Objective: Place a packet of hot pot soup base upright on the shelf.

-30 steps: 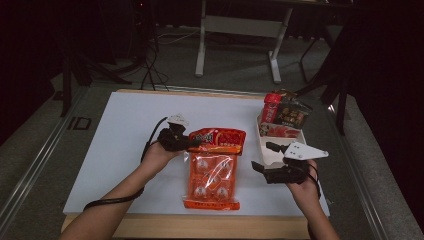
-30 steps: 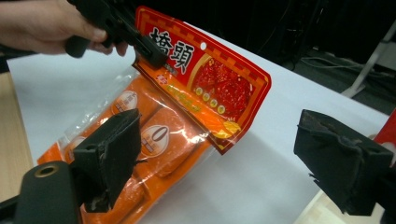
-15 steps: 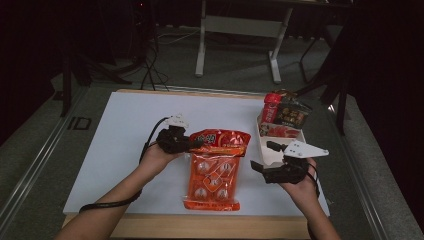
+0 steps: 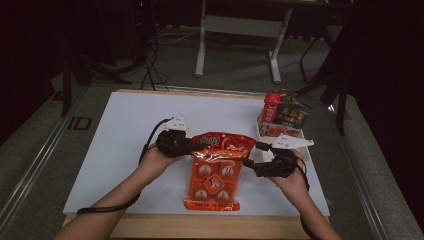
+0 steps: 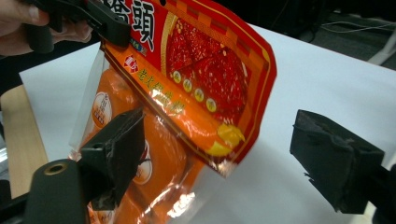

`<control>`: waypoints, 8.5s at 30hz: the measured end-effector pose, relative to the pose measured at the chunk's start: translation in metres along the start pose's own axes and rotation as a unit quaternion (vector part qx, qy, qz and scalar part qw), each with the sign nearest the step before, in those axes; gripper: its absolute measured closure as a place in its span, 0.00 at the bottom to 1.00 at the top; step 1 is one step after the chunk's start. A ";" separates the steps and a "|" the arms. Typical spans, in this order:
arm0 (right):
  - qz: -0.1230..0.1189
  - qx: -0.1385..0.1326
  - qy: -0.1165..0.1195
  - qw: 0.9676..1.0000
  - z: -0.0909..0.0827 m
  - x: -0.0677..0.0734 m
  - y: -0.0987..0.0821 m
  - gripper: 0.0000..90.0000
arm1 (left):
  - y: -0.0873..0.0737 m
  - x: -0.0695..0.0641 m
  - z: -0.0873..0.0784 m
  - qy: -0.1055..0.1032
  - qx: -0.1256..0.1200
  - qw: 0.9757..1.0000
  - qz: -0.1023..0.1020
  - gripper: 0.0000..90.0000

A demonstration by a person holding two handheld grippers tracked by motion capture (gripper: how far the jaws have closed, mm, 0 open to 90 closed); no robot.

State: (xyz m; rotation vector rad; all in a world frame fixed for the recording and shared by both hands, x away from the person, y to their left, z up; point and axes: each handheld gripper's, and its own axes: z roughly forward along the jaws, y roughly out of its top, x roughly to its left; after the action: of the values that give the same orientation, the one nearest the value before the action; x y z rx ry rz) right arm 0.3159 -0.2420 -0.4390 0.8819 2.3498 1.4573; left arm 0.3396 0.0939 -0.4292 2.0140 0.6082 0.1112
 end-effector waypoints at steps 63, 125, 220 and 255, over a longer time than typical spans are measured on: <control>-0.079 -0.038 0.160 0.983 -0.034 0.028 0.065 1.00 | -0.006 -0.017 -0.035 -0.061 -0.093 0.994 0.002 0.28; 0.011 -0.109 -0.020 0.994 -0.118 -0.100 0.094 1.00 | -0.114 -0.006 -0.051 0.036 -0.076 0.994 -0.068 0.03; 0.011 -0.095 -0.012 0.995 -0.061 -0.019 0.058 0.15 | -0.127 0.002 -0.041 0.023 -0.064 0.994 -0.088 0.03; -0.038 0.040 0.026 0.998 0.013 0.009 -0.028 0.15 | -0.128 -0.001 -0.040 0.014 -0.065 0.994 -0.083 0.03</control>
State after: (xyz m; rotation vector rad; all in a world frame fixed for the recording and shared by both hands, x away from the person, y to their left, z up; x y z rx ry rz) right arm 0.3046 -0.2360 -0.4680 0.7731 2.4655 1.3820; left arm 0.2785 0.1747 -0.5167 1.8312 0.7640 0.0784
